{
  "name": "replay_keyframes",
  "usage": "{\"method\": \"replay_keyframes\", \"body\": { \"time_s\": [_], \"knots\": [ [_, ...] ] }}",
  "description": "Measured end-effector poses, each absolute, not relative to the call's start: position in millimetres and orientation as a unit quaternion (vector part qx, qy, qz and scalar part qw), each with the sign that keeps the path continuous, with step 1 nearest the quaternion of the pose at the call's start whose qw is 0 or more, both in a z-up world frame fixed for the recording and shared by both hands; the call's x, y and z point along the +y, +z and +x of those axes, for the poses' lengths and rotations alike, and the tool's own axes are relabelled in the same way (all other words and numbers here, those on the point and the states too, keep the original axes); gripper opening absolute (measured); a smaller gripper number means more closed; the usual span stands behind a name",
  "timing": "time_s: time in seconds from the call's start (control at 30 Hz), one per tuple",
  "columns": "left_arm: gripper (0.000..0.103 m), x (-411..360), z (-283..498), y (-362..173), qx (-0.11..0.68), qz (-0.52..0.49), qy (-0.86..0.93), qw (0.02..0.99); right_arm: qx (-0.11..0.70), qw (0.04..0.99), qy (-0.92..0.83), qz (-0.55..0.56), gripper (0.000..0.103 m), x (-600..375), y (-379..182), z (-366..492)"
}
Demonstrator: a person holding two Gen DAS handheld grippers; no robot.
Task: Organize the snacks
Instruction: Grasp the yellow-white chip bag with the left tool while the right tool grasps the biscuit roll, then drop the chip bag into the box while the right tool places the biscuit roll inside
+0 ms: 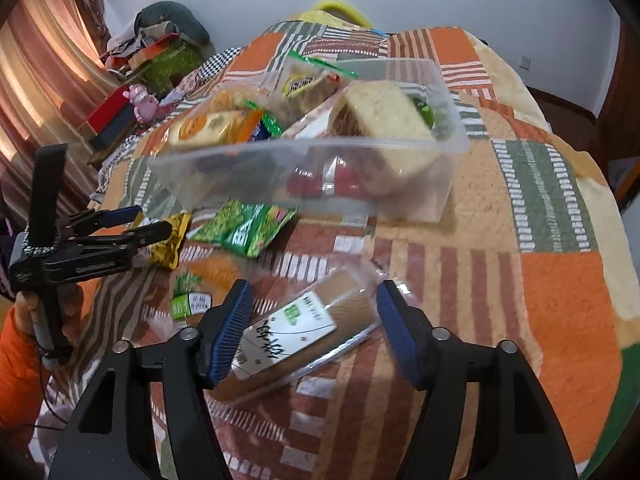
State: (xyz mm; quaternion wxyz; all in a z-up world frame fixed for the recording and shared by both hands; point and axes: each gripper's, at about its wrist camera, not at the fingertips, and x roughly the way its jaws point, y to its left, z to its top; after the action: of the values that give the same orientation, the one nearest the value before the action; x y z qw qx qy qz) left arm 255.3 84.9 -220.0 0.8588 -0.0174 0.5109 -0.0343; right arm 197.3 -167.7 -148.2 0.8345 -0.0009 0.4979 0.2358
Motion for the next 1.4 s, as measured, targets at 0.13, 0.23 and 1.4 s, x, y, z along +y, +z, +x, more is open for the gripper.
{"method": "replay_keyframes", "body": {
  "time_s": [0.13, 0.23, 1.4],
  "knots": [
    [0.076, 80, 250, -233, 0.51, -0.025, -0.036, 0.859, 0.5, 0.834, 0.233, -0.01, 0.072, -162, -153, 194],
    [0.077, 76, 245, -236, 0.507, -0.019, -0.039, 0.861, 0.498, 0.836, 0.229, -0.018, 0.076, -161, -156, 191],
    [0.055, 68, 174, -168, 0.453, -0.02, -0.046, 0.89, 0.499, 0.835, 0.229, 0.043, 0.032, -202, -157, 185]
  ]
}}
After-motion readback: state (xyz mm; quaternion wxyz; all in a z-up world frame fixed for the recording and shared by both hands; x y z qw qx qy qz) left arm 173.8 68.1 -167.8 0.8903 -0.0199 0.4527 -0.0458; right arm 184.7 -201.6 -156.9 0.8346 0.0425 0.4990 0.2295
